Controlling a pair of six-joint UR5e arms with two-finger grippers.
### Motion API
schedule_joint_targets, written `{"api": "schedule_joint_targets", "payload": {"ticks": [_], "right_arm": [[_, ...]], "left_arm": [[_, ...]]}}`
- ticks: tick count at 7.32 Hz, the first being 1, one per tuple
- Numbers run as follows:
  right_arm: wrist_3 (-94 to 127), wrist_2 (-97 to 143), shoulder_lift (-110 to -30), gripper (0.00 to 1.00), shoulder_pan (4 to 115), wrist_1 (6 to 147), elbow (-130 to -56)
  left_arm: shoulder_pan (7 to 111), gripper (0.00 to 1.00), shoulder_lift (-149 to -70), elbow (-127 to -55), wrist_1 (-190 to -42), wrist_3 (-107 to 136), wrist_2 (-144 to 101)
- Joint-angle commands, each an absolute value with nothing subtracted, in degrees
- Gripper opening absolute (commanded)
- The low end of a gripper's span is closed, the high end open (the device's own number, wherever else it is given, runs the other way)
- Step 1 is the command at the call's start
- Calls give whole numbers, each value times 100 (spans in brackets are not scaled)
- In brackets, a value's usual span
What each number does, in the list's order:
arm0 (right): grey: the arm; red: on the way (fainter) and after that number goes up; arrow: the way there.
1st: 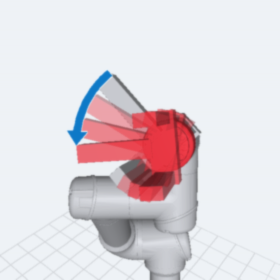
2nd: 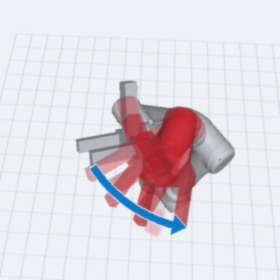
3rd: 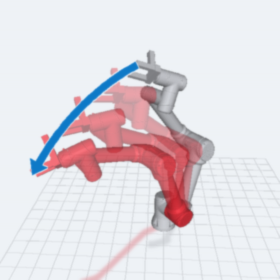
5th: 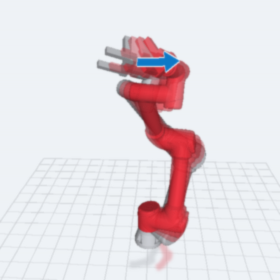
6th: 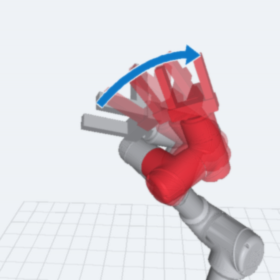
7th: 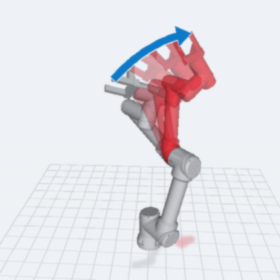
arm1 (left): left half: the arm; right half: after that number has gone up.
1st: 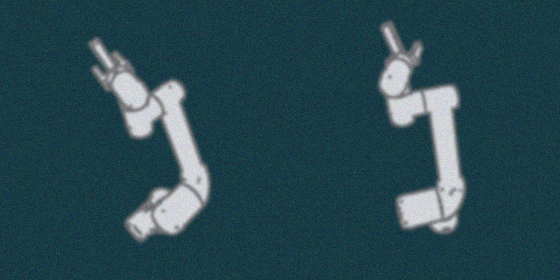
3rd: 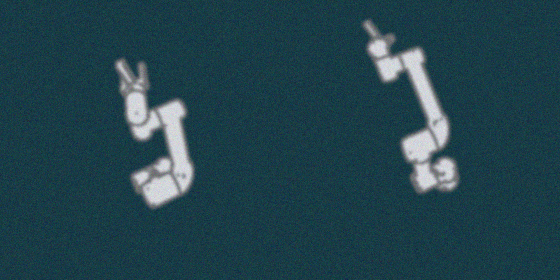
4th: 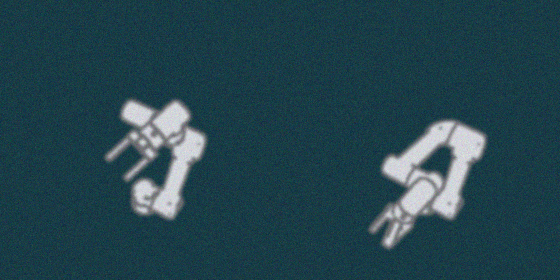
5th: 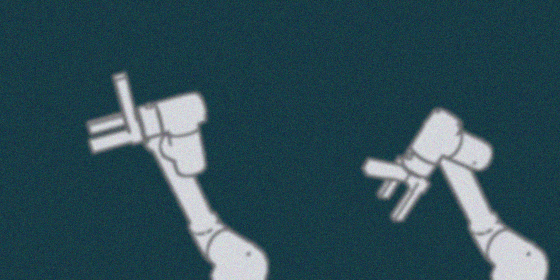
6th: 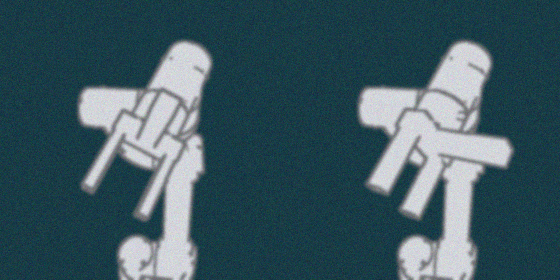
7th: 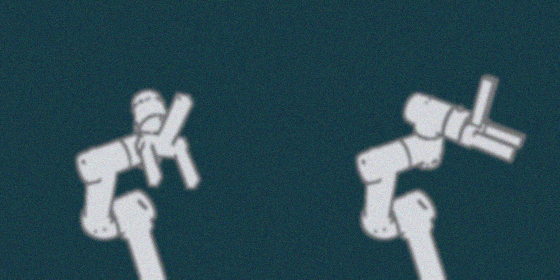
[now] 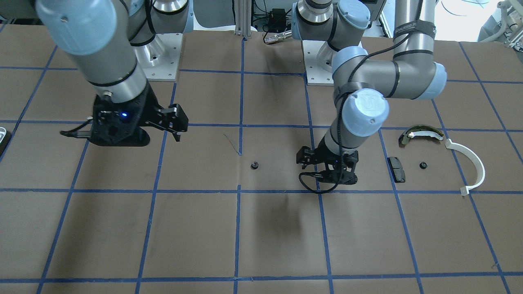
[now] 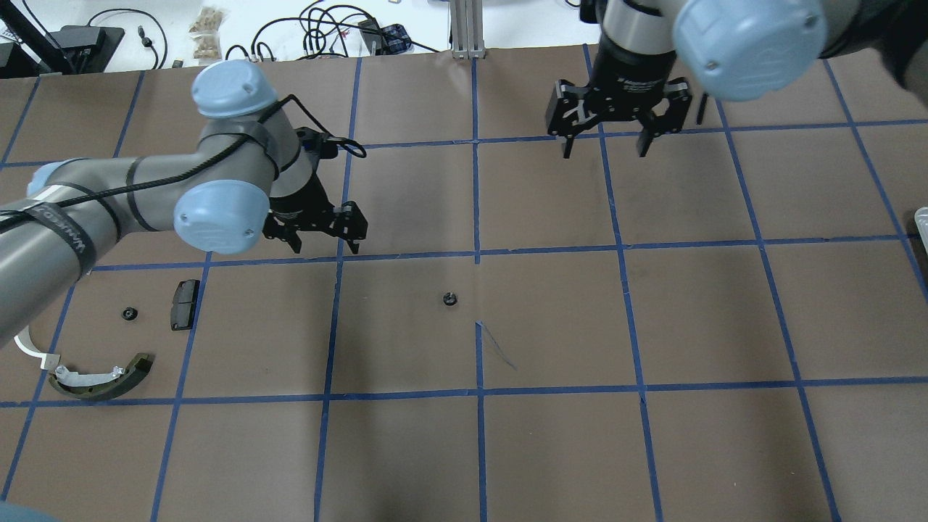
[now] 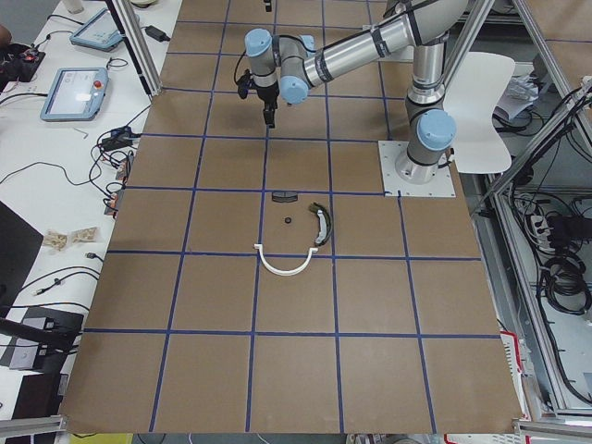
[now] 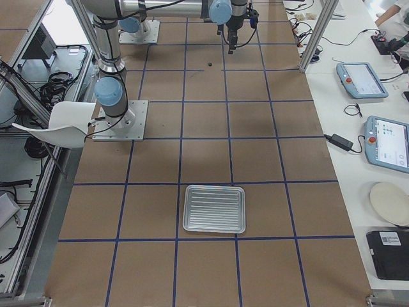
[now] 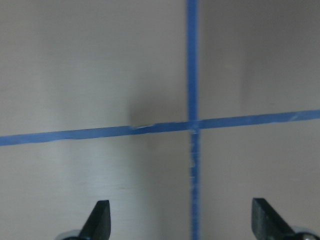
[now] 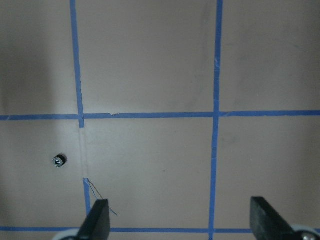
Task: Place bearing gear from tray to pile
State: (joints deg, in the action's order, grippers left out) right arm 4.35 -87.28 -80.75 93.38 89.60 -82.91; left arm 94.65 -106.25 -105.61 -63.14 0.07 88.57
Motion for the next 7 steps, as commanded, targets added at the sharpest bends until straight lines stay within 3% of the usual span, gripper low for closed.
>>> {"api": "schedule_joint_targets", "payload": {"ticks": [1, 3, 6, 7], "right_arm": [[-252, -8841, -8568, 100, 8720, 8640, -8375], [-289, -8806, -8789, 100, 8763, 9556, -8516], [-482, -8806, -8921, 100, 8920, 9703, -8921], [-431, -8841, -8903, 100, 9095, 9816, -8921]], "left_arm": [[10446, 100, -10775, -10800, -5472, 911, 8851], [10896, 100, -10994, -11012, -5029, 1264, 8877], [11206, 100, -11328, -11022, -4720, 1354, 8886], [11206, 88, -11399, -10995, -4720, 1336, 8894]]}}
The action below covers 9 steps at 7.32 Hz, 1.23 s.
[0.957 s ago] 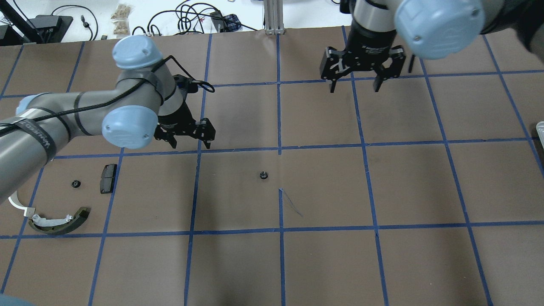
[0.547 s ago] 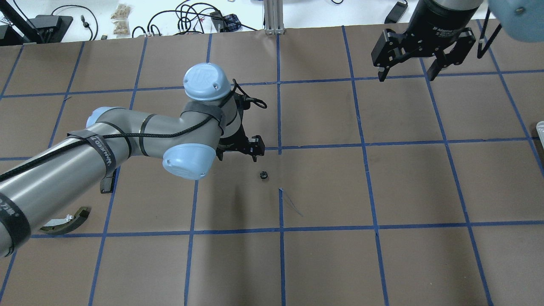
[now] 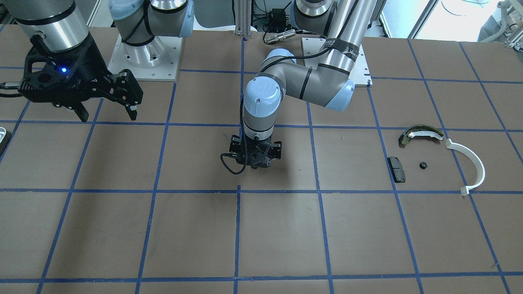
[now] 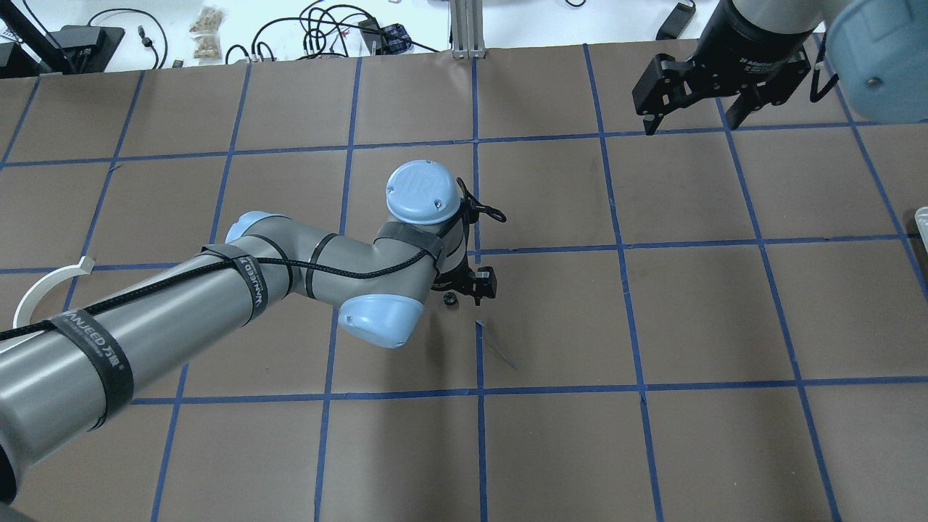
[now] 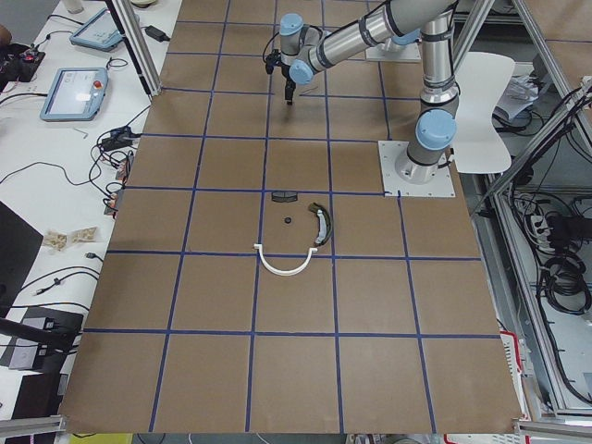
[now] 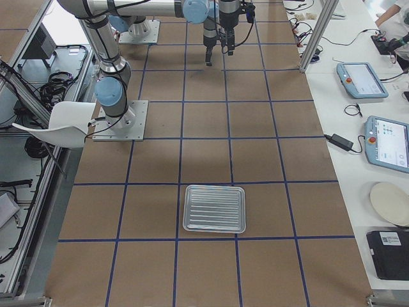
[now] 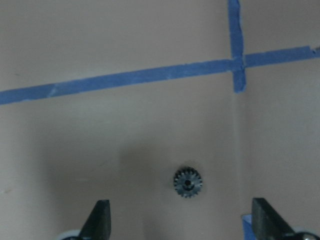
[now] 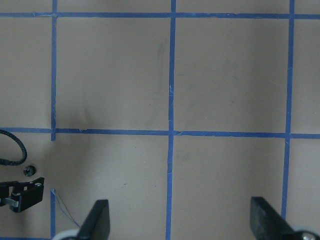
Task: Place bearing gear from tray to pile
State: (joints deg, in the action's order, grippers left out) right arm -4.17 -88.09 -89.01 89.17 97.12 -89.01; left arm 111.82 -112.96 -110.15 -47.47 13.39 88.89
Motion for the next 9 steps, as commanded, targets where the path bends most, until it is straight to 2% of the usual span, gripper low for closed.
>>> {"api": "schedule_joint_targets", "payload": {"ticks": [1, 3, 4, 5, 6, 7, 9], "right_arm": [[-422, -9077, -8886, 100, 9131, 9913, -8921], [-457, -9105, -8877, 100, 9053, 9905, -9000], [-422, -9088, -8912, 100, 9061, 9905, -9009], [-439, -9079, -8886, 100, 9027, 9905, -9017], [-448, -9018, -8886, 100, 9026, 9905, -9026], [-440, -9018, -8903, 100, 8983, 9931, -9044], [-448, -9017, -8921, 100, 8982, 9932, -9044]], "left_arm": [[11206, 83, -11434, -10986, -4624, 1292, 8895], [11197, 74, -11522, -10978, -4526, 1257, 8895], [11197, 65, -11531, -11038, -4526, 1266, 8903], [11197, 46, -11540, -11039, -4535, 1266, 8903], [11189, 9, -11523, -11039, -4570, 1257, 8912], [11162, 0, -11522, -11030, -4579, 1257, 8886], [11032, 0, -11400, -10969, -4640, 1257, 8912]]}}
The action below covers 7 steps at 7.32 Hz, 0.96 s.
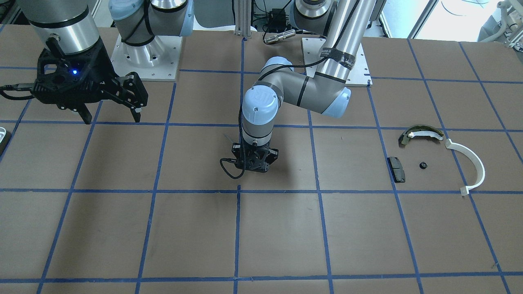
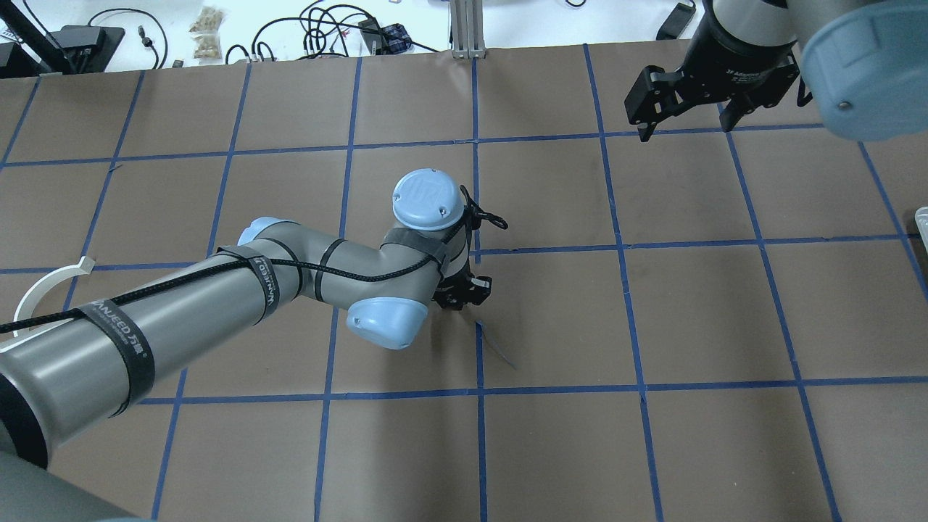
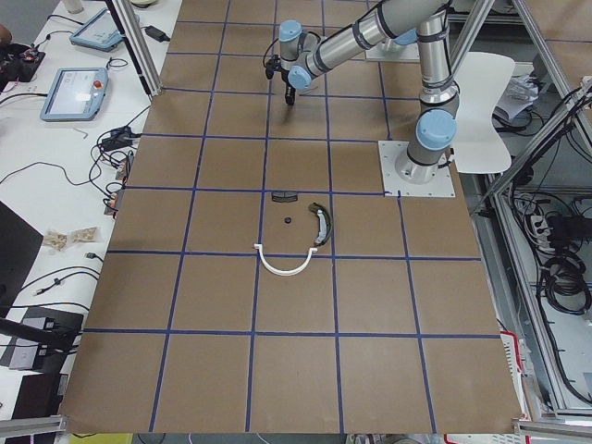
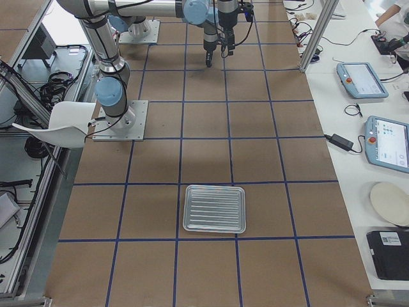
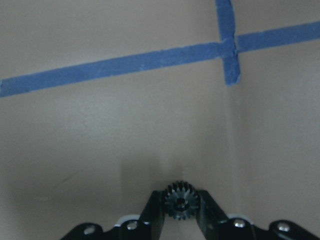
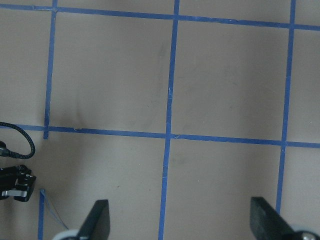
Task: Place bearing gear from tray to pile
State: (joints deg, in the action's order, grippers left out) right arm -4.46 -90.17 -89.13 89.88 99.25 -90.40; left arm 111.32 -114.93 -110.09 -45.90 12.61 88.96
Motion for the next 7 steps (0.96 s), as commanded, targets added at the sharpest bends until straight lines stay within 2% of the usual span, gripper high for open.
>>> {"api": "schedule_joint_targets", "payload": {"ticks": [1, 4, 7], "right_arm": [[-448, -9009, -8921, 100, 8982, 9923, -9053], [-439, -9009, -8921, 100, 9000, 9932, -9105], [-431, -9009, -8930, 100, 8982, 9932, -9141]], "left_arm": [[10656, 0, -11269, -10899, -4893, 1222, 8912], [8927, 0, -10865, -10382, -5988, 66, 8895], [6844, 0, -10846, -10397, -6442, -1444, 9104]]}}
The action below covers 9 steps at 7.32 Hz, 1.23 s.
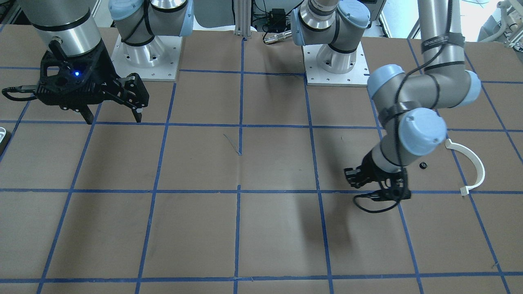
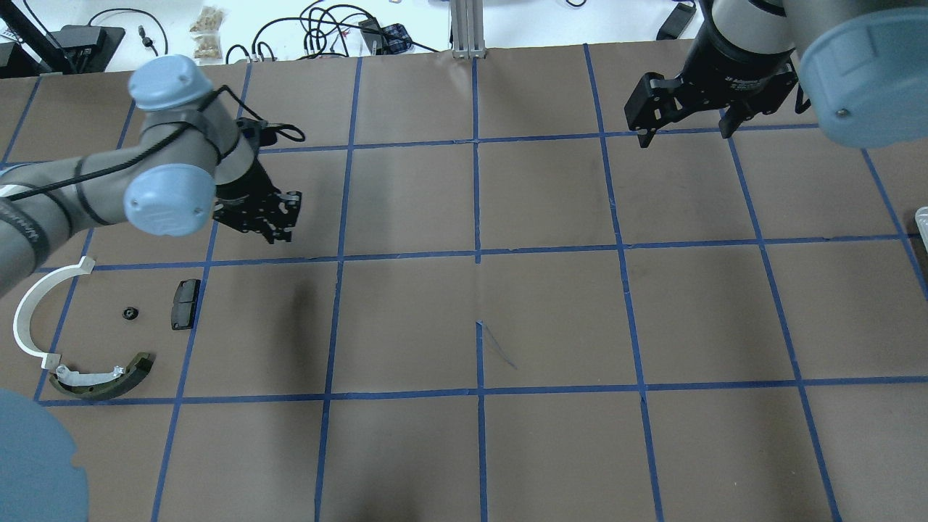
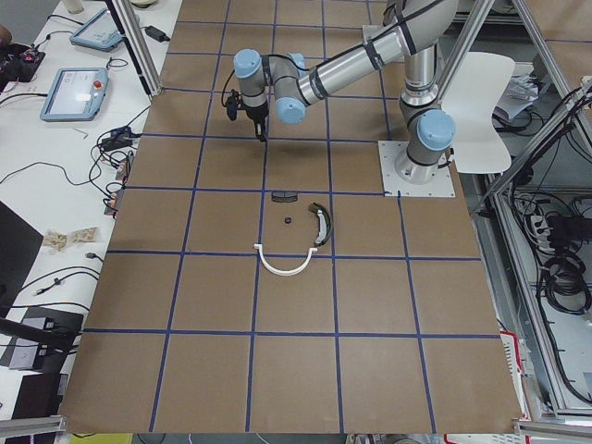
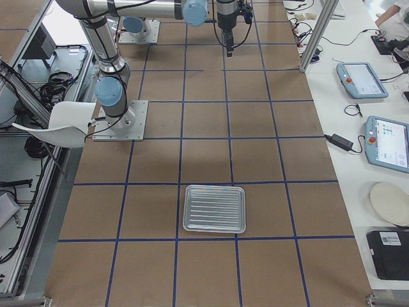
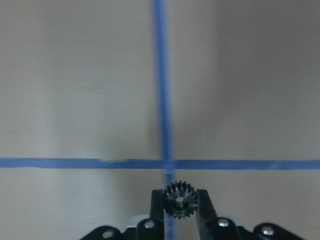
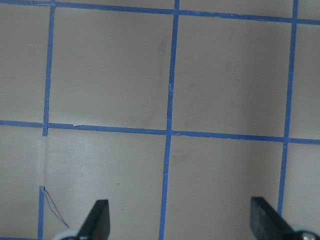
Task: Place bearing gear from tray to pile
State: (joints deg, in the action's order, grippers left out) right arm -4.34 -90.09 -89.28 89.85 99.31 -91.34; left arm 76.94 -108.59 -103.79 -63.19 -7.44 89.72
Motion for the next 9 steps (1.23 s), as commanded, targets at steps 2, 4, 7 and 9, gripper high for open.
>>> {"api": "schedule_joint_targets", "payload": {"ticks": [2, 4, 7, 9], "right_arm": [[-422, -9009, -8930, 100, 9000, 9932, -9149], [-422, -9009, -8930, 100, 9000, 9932, -9149], [-422, -9009, -8974, 100, 9035, 9923, -9149], [-221, -9018, -8991, 100, 9035, 9914, -9141]], "left_arm": [[5867, 0, -10985, -10415, -6434, -2335, 9184], [5223, 0, -11083, -10485, -6364, -3248, 9185], [4967, 0, -11205, -10512, -6355, -3392, 9281], [4852, 0, -11276, -10512, -6354, -3419, 9360]]}}
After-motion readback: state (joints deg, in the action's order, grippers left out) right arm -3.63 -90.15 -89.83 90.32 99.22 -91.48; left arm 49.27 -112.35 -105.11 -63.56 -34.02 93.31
